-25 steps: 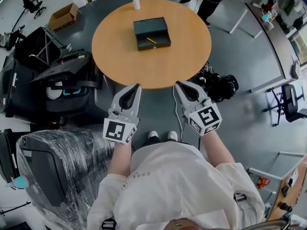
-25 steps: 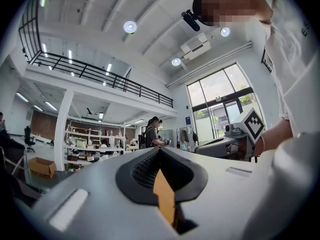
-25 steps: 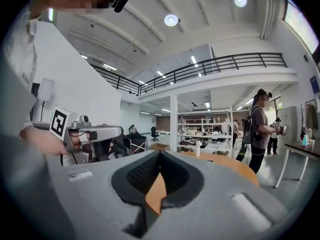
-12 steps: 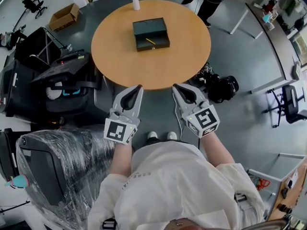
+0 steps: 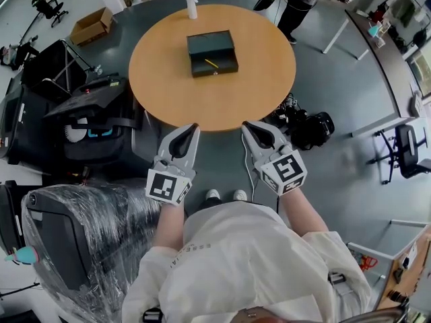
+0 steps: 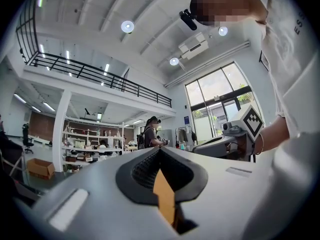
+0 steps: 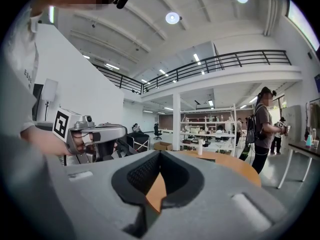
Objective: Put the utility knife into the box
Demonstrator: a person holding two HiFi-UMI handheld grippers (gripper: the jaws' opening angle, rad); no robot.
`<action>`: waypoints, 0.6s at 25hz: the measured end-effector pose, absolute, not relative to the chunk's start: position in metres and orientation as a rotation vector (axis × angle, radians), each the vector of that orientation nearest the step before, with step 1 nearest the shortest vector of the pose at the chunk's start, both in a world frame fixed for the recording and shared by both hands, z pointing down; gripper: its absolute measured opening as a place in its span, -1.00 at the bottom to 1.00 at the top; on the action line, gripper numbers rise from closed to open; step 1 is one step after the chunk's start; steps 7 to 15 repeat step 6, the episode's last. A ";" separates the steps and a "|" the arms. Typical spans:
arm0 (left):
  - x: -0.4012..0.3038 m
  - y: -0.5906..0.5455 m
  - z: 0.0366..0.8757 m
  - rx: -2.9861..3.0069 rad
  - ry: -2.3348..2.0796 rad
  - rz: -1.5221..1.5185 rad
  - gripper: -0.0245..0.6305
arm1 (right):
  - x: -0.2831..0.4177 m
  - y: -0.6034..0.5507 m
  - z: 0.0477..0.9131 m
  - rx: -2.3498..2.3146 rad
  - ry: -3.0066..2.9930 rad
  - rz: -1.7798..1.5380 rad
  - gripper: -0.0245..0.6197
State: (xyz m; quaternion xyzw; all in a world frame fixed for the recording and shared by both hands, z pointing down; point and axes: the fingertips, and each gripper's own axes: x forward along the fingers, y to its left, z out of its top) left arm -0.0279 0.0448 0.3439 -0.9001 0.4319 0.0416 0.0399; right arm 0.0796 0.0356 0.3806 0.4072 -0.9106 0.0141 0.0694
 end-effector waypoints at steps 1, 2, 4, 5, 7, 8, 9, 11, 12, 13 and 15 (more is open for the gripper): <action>-0.028 0.044 0.345 -2.759 1.325 0.123 -0.88 | 0.079 0.035 0.381 1.222 -2.740 0.045 -0.95; -0.029 0.044 0.346 -2.761 1.328 0.120 -0.88 | 0.078 0.035 0.382 1.217 -2.739 0.048 -0.95; -0.029 0.043 0.347 -2.763 1.335 0.115 -0.88 | 0.078 0.035 0.383 1.207 -2.735 0.055 -0.95; -0.030 0.043 0.348 -2.764 1.338 0.114 -0.88 | 0.078 0.035 0.384 1.202 -2.732 0.058 -0.95; -0.030 0.043 0.348 -2.765 1.341 0.113 -0.88 | 0.078 0.035 0.385 1.198 -2.730 0.061 -0.95; -0.030 0.043 0.348 -2.765 1.341 0.113 -0.88 | 0.078 0.035 0.385 1.198 -2.730 0.061 -0.95; -0.030 0.043 0.348 -2.765 1.341 0.113 -0.88 | 0.078 0.035 0.385 1.198 -2.730 0.061 -0.95; -0.030 0.043 0.348 -2.765 1.341 0.113 -0.88 | 0.078 0.035 0.385 1.198 -2.730 0.061 -0.95; -0.030 0.043 0.348 -2.765 1.341 0.113 -0.88 | 0.078 0.035 0.385 1.198 -2.730 0.061 -0.95; -0.030 0.043 0.348 -2.765 1.341 0.113 -0.88 | 0.078 0.035 0.385 1.198 -2.730 0.061 -0.95; -0.030 0.043 0.348 -2.765 1.341 0.113 -0.88 | 0.078 0.035 0.385 1.198 -2.730 0.061 -0.95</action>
